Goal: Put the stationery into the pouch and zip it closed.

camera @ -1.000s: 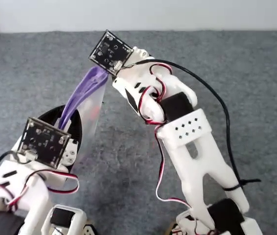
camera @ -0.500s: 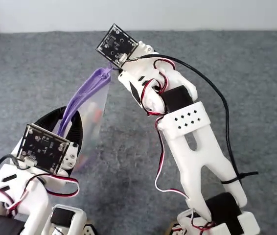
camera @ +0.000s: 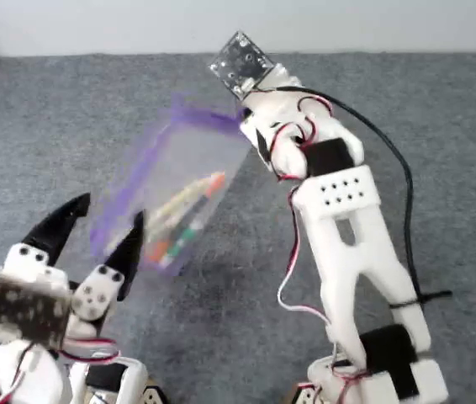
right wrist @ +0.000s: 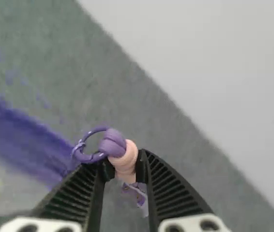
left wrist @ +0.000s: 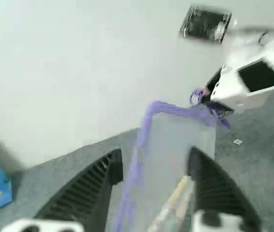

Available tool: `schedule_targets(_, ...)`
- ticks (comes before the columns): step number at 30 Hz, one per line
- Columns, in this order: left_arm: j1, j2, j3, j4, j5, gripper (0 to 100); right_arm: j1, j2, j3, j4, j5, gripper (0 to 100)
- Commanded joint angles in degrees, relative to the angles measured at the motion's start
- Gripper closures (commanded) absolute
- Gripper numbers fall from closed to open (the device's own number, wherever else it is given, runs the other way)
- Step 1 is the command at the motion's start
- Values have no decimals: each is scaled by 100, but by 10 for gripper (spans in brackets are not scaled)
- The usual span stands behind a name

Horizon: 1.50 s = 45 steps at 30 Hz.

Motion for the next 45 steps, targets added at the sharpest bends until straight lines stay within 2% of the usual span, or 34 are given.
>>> schedule_targets(1,-352,-70,-224,-123,220,713,207,-180,-132,4,0,991)
schedule_targets(8,-1257,-70,-242,-308,211,711,418,-426,-360,75,-563,991)
schedule_targets(14,-1943,-70,-215,-264,237,713,400,-549,-352,901,-615,991)
schedule_targets(19,-2602,-70,-215,123,237,713,901,-532,-325,1552,-1055,991)
schedule_targets(24,-3033,-70,-215,633,237,712,1543,-664,123,2079,-1152,981)
schedule_targets(26,-3059,-70,-215,809,237,712,1640,-840,141,2475,-1345,924)
schedule_targets(29,-3059,-70,-215,1011,237,712,1648,-1156,141,2976,-1811,783)
schedule_targets(31,-3059,-70,-215,1108,237,712,1640,-1420,141,3231,-2031,734)
schedule_targets(37,-3042,-70,-215,1547,237,712,1631,-2105,149,3960,-2418,820)
schedule_targets(41,-3007,-62,-207,1565,202,712,1657,-2510,316,4295,-2418,939)
schedule_targets(43,-2901,-62,-136,1327,237,713,1657,-2782,563,4295,-2418,998)
schedule_targets(45,-2743,-70,-4,1196,246,714,1657,-3108,923,4259,-2418,973)
